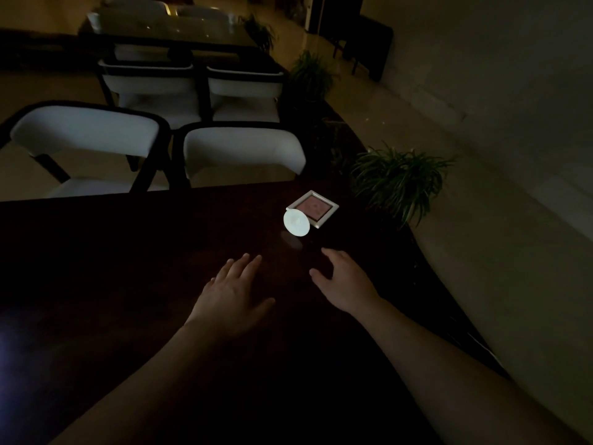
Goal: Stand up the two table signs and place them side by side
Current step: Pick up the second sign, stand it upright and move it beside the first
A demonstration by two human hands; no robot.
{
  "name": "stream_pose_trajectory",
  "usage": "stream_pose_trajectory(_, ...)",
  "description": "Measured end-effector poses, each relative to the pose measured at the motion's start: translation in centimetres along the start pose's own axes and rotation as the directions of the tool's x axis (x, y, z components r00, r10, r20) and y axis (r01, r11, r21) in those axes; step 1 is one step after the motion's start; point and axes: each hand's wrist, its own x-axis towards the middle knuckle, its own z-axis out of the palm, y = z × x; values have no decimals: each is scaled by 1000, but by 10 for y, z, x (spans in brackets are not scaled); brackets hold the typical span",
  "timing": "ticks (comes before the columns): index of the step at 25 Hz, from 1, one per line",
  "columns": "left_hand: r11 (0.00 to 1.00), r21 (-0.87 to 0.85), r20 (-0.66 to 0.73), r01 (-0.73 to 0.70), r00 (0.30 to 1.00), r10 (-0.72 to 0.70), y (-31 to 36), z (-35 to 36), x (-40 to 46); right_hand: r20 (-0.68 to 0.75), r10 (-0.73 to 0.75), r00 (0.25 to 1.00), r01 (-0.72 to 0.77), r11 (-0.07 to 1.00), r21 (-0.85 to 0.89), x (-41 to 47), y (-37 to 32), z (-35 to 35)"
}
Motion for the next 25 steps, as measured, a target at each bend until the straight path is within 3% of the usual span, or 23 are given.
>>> stream_pose_trajectory(5, 993, 115, 14, 12, 1000, -14, 21, 20, 67, 4, 65, 998, -65, 989, 133, 76, 31, -10)
stream_pose_trajectory(10, 981, 193, 14, 23, 1000, -26, 42, 27, 162, 7, 41, 999, -41, 973, 228, 150, 60, -11)
stream_pose_trajectory(16, 954, 285, 24, -88, 996, 84, 49, 31, 248, 24, 280, 960, -258, 845, 469, 224, 80, 0)
stream_pose_trajectory(18, 944, 310, 68, -113, 993, 97, 51, 40, 260, 62, 367, 928, -336, 756, 562, 240, 84, 6)
stream_pose_trajectory(22, 946, 298, 102, -129, 989, 102, 45, 56, 262, 251, 492, 834, -483, 428, 764, 261, 82, 22)
stream_pose_trajectory(25, 954, 275, 66, -117, 993, 103, 40, 62, 259, 317, 505, 802, -515, 318, 796, 270, 78, 31)
